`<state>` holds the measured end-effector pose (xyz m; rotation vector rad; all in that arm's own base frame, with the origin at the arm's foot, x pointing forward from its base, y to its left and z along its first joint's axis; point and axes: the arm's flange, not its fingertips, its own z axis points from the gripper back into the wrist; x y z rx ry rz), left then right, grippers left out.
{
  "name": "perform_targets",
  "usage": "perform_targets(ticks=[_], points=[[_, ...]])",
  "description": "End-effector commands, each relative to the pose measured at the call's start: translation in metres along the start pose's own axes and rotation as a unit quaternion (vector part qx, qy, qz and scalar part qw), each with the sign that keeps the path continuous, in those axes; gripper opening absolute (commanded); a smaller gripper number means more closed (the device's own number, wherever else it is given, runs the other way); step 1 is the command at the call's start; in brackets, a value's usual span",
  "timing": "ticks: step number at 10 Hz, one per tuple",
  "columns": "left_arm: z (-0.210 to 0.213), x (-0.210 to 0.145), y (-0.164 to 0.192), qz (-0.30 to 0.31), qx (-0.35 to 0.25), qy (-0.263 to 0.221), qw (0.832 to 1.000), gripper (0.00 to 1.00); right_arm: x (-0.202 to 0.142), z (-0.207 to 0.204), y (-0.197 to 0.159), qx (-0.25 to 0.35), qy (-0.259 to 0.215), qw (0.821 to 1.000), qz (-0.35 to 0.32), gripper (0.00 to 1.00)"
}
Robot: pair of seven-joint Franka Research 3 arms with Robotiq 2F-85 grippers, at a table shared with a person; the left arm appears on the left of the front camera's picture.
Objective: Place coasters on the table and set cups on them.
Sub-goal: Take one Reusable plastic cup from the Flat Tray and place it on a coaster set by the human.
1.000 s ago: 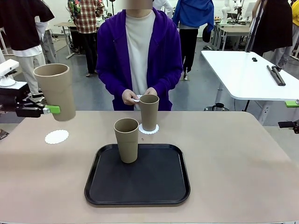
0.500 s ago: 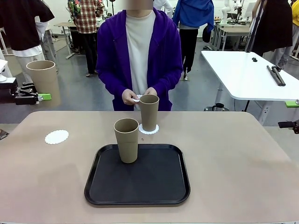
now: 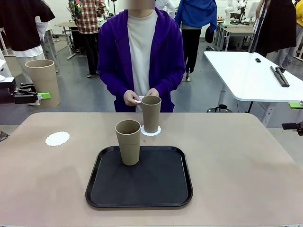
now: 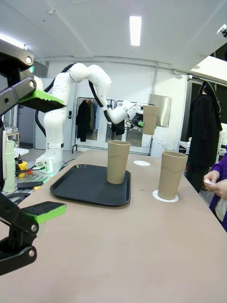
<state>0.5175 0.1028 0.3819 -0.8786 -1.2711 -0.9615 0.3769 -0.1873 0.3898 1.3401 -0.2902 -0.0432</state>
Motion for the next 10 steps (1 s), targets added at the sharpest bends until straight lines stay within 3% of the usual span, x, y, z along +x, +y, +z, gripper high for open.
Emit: perform_targets(ticks=[1, 6, 7, 10], points=[[0.002, -0.003, 0.006, -0.001, 0.011, 0.01, 1.0, 0.83, -0.002, 0.001, 0.001, -0.001, 0.007, 1.0, 0.001, 1.0], [0.001, -0.007, 0.002, 0.005, 0.007, 0.008, 1.0, 0.83, -0.002, 0.001, 0.001, -0.001, 0.007, 1.0, 0.001, 1.0], [0.009, -0.013, 0.01, 0.018, -0.035, -0.008, 0.999, 0.83, -0.002, 0.001, 0.001, -0.001, 0.007, 1.0, 0.001, 1.0], [0.026, -0.041, 0.021, 0.024, -0.089, -0.04, 0.995, 0.83, -0.002, 0.001, 0.001, -0.001, 0.007, 1.0, 0.001, 1.0]])
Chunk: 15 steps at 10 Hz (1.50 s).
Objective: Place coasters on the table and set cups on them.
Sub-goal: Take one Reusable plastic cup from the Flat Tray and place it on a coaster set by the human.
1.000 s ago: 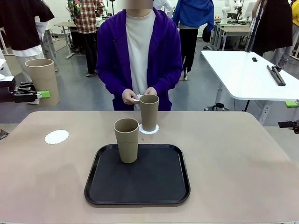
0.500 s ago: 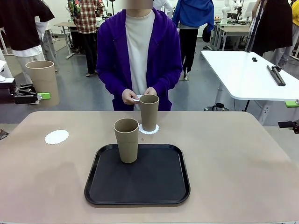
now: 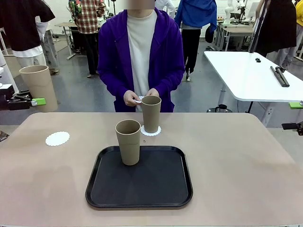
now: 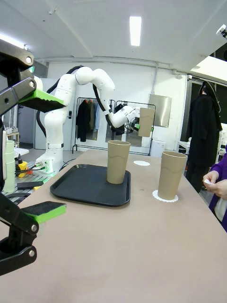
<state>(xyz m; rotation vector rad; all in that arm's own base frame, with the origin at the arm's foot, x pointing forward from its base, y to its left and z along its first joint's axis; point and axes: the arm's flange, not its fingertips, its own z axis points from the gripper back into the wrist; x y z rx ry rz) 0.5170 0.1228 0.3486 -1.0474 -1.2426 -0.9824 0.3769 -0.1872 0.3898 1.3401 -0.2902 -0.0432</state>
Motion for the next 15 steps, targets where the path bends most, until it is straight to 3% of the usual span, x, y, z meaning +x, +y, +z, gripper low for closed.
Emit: perform_targets(ticks=[1, 4, 8, 15], points=[[0.014, -0.015, 0.015, -0.016, -0.028, -0.004, 0.999, 0.83, -0.002, 0.001, 0.001, -0.001, 0.007, 1.0, 0.001, 1.0], [0.007, -0.058, 0.021, -0.048, -0.045, 0.006, 0.998, 0.83, -0.002, 0.001, 0.001, -0.001, 0.007, 1.0, 0.001, 1.0], [0.005, -0.103, 0.034, -0.027, -0.049, 0.033, 0.998, 0.83, -0.002, 0.001, 0.001, -0.001, 0.007, 1.0, 0.001, 1.0], [0.003, -0.136, 0.043, 0.001, -0.053, 0.027, 0.998, 0.83, -0.002, 0.001, 0.001, -0.001, 0.007, 1.0, 0.001, 1.0]])
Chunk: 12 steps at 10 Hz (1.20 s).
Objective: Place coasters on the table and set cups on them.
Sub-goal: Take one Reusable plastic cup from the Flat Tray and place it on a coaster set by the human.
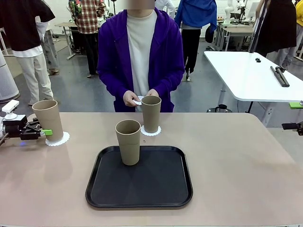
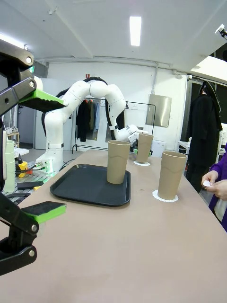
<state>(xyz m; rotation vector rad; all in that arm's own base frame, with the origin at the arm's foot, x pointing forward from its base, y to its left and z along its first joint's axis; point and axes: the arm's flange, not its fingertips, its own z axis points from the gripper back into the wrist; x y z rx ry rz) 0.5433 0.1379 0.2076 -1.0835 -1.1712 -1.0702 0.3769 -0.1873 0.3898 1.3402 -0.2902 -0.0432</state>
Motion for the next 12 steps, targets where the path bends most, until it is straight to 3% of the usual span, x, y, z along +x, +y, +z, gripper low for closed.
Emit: perform_targets(ticks=[1, 10, 11, 12], points=[[-0.0011, 0.0011, 0.0026, 0.006, -0.013, 0.002, 1.0, 0.83, -0.0021, 0.0008, 0.0008, -0.001, 0.007, 1.0, 0.001, 1.0], [0.0, -0.0055, -0.0026, 0.011, -0.041, 0.0, 0.999, 0.83, -0.0021, 0.0008, 0.0008, -0.001, 0.007, 1.0, 0.001, 1.0], [0.0005, -0.0052, -0.0026, 0.013, -0.043, 0.0, 0.999, 1.0, -0.0021, 0.0008, 0.0008, -0.001, 0.007, 1.0, 0.001, 1.0], [0.0006, -0.0048, -0.0028, 0.012, -0.045, 0.0, 0.999, 1.0, -0.0021, 0.0008, 0.0008, -0.001, 0.007, 1.0, 0.001, 1.0]])
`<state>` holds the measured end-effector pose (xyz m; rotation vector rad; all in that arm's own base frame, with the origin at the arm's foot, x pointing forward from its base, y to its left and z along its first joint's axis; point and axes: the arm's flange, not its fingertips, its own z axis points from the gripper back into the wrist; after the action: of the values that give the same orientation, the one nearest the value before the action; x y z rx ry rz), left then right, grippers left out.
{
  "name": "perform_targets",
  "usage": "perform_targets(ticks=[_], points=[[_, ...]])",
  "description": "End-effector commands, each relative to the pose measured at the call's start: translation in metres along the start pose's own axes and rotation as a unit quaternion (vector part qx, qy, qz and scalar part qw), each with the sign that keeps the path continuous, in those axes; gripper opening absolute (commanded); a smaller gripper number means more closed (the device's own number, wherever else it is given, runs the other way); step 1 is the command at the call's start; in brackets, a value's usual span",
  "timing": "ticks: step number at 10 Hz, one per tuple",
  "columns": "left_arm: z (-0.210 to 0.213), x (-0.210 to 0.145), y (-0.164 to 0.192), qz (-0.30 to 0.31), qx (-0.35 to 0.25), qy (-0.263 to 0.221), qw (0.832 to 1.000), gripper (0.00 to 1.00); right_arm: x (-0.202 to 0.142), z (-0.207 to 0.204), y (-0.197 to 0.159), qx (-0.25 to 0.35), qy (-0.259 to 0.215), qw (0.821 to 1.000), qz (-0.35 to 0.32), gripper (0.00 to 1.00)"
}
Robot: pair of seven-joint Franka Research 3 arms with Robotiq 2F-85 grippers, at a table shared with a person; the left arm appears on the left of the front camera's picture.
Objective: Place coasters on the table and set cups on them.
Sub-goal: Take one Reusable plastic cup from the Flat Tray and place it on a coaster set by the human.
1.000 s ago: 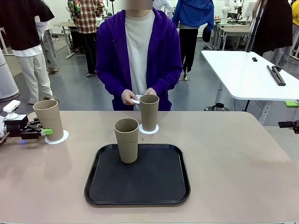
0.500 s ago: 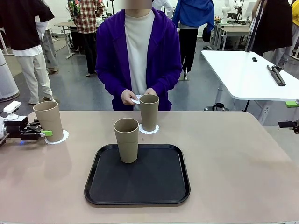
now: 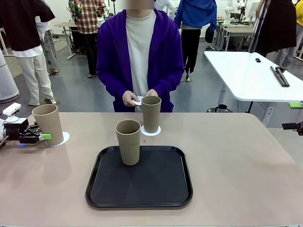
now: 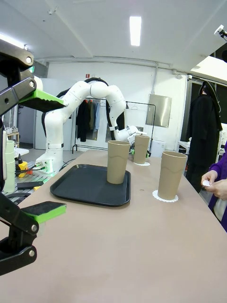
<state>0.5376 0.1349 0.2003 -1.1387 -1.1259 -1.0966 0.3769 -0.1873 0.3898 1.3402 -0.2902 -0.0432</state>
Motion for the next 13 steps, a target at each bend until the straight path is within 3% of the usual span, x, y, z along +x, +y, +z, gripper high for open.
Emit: perform_targets(ticks=[1, 7, 13], points=[[0.004, 0.003, 0.003, -0.001, -0.015, -0.002, 1.0, 1.0, -0.002, 0.001, 0.001, -0.001, 0.007, 1.0, 0.001, 1.0], [0.01, 0.017, 0.004, -0.036, -0.011, 0.08, 0.996, 1.0, -0.002, 0.001, 0.001, -0.001, 0.007, 1.0, 0.001, 1.0], [0.022, 0.031, -0.002, -0.051, -0.01, 0.185, 0.981, 1.0, -0.002, 0.001, 0.001, -0.001, 0.007, 1.0, 0.001, 1.0]])
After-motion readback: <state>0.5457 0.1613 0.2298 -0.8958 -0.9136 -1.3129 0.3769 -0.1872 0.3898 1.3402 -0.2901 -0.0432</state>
